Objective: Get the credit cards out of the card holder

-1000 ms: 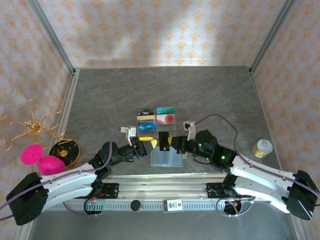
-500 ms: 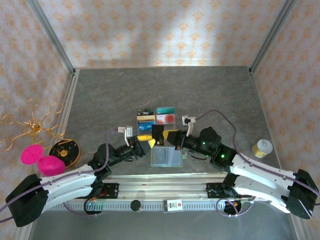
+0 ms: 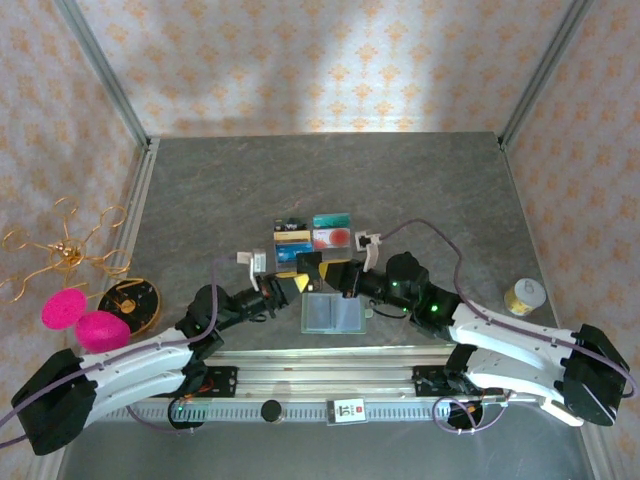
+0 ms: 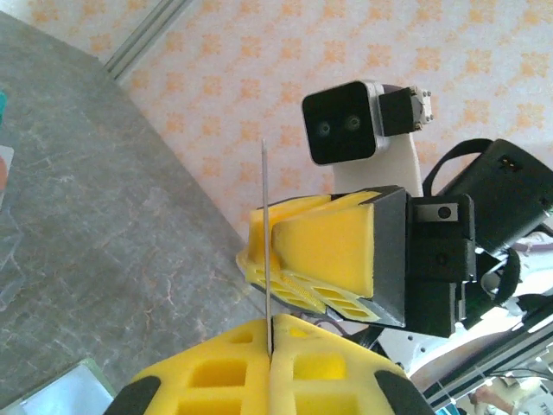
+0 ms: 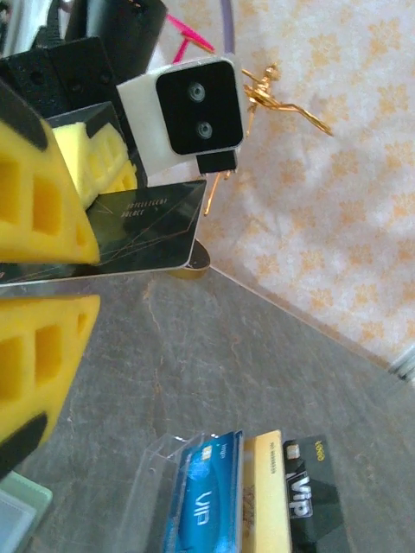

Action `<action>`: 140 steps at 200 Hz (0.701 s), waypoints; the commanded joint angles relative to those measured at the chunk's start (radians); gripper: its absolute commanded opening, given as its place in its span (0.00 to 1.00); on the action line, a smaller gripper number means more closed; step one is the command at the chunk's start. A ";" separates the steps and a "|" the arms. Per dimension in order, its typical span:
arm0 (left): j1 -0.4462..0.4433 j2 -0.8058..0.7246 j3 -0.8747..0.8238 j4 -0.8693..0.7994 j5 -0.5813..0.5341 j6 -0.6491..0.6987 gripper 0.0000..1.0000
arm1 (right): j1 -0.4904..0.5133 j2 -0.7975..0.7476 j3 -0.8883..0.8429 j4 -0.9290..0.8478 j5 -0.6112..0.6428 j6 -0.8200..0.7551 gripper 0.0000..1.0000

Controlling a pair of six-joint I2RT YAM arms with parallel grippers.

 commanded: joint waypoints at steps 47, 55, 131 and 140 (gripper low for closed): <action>0.027 0.004 0.469 -0.797 -0.062 0.400 0.00 | -0.160 -0.175 0.034 -0.318 0.101 -0.072 0.25; 0.027 0.046 0.514 -0.870 -0.074 0.450 0.00 | -0.183 -0.184 0.030 -0.339 0.098 -0.074 0.25; 0.027 0.353 0.847 -1.168 -0.111 1.106 0.00 | -0.423 -0.278 -0.102 -0.365 -0.022 -0.044 0.21; 0.026 0.385 0.875 -1.181 -0.098 1.156 0.00 | -0.442 -0.280 -0.110 -0.371 -0.034 -0.043 0.21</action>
